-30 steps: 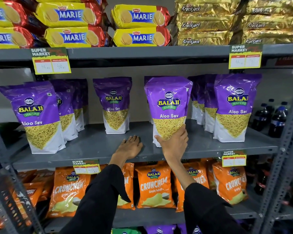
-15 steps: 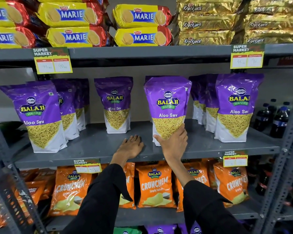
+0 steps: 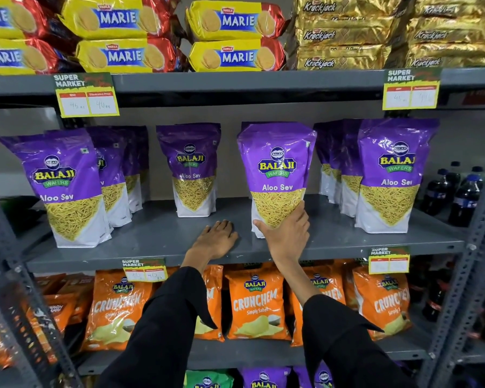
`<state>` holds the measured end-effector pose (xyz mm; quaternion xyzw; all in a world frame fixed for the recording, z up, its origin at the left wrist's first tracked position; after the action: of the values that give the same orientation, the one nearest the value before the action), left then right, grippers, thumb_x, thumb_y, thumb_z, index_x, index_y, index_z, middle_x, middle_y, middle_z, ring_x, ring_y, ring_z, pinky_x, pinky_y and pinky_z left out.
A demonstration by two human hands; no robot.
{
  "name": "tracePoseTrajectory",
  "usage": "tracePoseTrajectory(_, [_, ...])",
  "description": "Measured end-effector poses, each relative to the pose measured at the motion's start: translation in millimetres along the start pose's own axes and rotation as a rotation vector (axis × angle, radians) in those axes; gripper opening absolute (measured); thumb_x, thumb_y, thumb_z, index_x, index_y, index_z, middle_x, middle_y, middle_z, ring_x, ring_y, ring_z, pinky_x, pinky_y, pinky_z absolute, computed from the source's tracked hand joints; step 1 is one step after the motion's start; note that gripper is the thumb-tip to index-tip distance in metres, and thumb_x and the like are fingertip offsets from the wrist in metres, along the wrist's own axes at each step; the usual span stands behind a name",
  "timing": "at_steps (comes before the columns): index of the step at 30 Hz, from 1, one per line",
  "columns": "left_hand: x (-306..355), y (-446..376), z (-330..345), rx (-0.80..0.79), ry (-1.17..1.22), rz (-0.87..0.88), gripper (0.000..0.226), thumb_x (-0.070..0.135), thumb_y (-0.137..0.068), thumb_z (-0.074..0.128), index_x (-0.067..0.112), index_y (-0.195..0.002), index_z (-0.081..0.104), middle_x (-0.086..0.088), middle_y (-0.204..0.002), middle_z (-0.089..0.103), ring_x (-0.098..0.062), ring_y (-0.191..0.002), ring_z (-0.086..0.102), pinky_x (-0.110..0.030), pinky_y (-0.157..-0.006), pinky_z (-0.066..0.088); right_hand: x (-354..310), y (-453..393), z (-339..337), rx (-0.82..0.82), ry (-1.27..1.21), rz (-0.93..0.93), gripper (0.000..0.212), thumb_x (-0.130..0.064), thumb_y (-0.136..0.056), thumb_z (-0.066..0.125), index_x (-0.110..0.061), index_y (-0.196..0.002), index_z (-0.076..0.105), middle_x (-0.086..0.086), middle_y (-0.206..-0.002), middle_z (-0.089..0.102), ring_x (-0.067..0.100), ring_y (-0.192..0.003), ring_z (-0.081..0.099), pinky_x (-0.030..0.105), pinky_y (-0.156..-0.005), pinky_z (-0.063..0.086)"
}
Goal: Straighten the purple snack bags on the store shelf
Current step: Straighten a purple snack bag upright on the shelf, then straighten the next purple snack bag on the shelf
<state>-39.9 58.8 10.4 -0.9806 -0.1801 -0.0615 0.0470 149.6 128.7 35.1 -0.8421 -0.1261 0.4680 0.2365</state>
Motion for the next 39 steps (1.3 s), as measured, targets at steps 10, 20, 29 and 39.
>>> tracePoseTrajectory(10, [-41.4, 30.0, -7.5, 0.186, 0.172, -0.052, 0.063, 0.048, -0.105, 0.028, 0.018, -0.16, 0.024, -0.004, -0.17, 0.021, -0.028, -0.155, 0.024, -0.044, -0.125, 0.015, -28.4, 53.0, -2.0, 0.117, -0.319, -0.364, 0.066, -0.051, -0.093, 0.068, -0.019, -0.143, 0.04, 0.001, -0.145, 0.045, 0.018, -0.134, 0.049, 0.032, -0.103, 0.051])
tracePoseTrajectory(20, [-195.5, 69.3, -38.2, 0.17, 0.059, -0.12, 0.061, 0.045, -0.106, 0.031, 0.012, -0.157, 0.03, -0.008, -0.167, 0.026, -0.026, -0.156, 0.022, -0.046, -0.125, 0.017, -143.0, 51.7, 126.7, -0.343, -0.397, -0.134, 0.079, -0.04, -0.082, 0.081, -0.009, -0.143, 0.043, 0.008, -0.139, 0.051, 0.026, -0.132, 0.049, 0.029, -0.099, 0.046])
tracePoseTrajectory(29, [-216.3, 55.0, -30.6, 0.029, 0.028, -0.018, 0.073, 0.053, -0.103, 0.024, 0.011, -0.162, 0.013, -0.009, -0.172, 0.007, -0.022, -0.159, 0.005, -0.041, -0.127, 0.001, -169.1, 27.8, 197.9, -0.293, -0.132, 0.09, 0.138, -0.048, -0.062, 0.094, 0.004, -0.157, 0.009, 0.025, -0.157, 0.028, 0.042, -0.145, 0.033, 0.051, -0.115, 0.039])
tracePoseTrajectory(39, [-226.0, 41.1, -23.1, -0.026, 0.017, 0.032, 0.066, 0.044, -0.106, 0.016, 0.01, -0.162, 0.007, -0.007, -0.172, 0.0, -0.02, -0.159, 0.0, -0.04, -0.127, -0.001, -178.2, 16.3, 224.6, -0.276, -0.114, 0.153, 0.144, -0.046, -0.061, 0.095, 0.004, -0.159, 0.003, 0.025, -0.16, 0.027, 0.04, -0.149, 0.032, 0.049, -0.119, 0.036])
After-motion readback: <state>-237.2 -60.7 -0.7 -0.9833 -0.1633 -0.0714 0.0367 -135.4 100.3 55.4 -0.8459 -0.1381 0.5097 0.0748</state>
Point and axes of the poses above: each hand's wrist, its own y-axis away from the middle knuckle, its own z-axis out of the palm, x = y × z, the point moved 5 cm from there along -y, towards the middle knuckle
